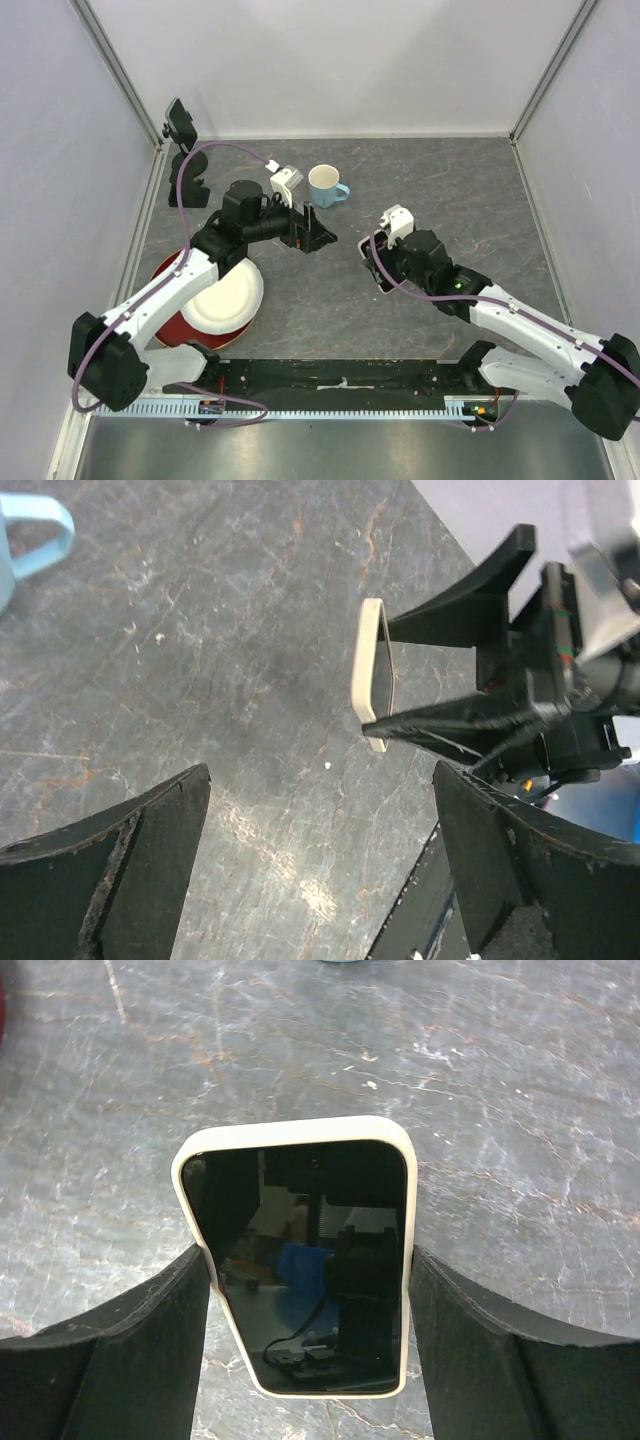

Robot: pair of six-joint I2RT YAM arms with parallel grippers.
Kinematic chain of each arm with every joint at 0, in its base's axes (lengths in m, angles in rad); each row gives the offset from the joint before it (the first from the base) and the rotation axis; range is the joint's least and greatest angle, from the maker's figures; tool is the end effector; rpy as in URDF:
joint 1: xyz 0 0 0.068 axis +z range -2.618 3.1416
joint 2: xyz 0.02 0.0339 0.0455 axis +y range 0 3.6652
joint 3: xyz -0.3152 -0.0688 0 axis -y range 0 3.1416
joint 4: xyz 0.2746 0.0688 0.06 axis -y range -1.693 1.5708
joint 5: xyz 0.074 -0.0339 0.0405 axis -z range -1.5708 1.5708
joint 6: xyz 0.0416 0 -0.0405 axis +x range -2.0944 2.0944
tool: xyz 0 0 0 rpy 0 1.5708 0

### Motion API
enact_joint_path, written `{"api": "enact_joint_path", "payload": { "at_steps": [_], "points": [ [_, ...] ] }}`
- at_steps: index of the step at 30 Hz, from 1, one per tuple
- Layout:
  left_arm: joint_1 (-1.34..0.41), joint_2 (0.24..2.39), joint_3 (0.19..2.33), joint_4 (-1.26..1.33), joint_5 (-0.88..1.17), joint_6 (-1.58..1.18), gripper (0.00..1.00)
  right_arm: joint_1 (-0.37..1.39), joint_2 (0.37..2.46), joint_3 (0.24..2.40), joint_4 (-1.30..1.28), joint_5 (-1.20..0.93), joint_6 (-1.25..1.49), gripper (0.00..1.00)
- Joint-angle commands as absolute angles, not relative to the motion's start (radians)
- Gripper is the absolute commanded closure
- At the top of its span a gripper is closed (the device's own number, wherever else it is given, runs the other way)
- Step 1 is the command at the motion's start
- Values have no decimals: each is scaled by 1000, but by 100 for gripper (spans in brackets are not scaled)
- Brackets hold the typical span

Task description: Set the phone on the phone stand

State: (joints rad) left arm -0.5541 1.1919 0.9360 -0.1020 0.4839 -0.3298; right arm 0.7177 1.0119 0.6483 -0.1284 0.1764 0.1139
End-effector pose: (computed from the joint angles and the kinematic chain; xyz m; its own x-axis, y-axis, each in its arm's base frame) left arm 0.2348 -0.1680 0.3561 -0.5527 0.0049 -0.8334 0.6948 0.5549 -0.4575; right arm 0.1797 0.1472 0.2849 -0.4139 -0.2128 -0.8851 -0.4870 0.8732 0.0178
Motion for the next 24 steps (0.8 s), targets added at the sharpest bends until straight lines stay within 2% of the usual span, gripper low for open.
{"api": "enact_joint_path", "payload": {
  "at_steps": [1, 7, 14, 20, 24],
  "points": [
    [-528, 1270, 986, -93, 615, -396, 3, 804, 1009, 721, -69, 238, 22, 100],
    [-535, 1376, 1003, -74, 768, -408, 11, 888, 1034, 781, -109, 265, 17, 100],
    [-577, 1401, 1003, -83, 749, -362, 23, 969, 1058, 813, -87, 304, 34, 100],
    [-614, 1376, 991, -77, 684, -313, 42, 1012, 1058, 799, -48, 333, 60, 100],
    [-647, 1370, 968, -51, 690, -301, 64, 1034, 1045, 766, -17, 380, 115, 100]
  ]
}}
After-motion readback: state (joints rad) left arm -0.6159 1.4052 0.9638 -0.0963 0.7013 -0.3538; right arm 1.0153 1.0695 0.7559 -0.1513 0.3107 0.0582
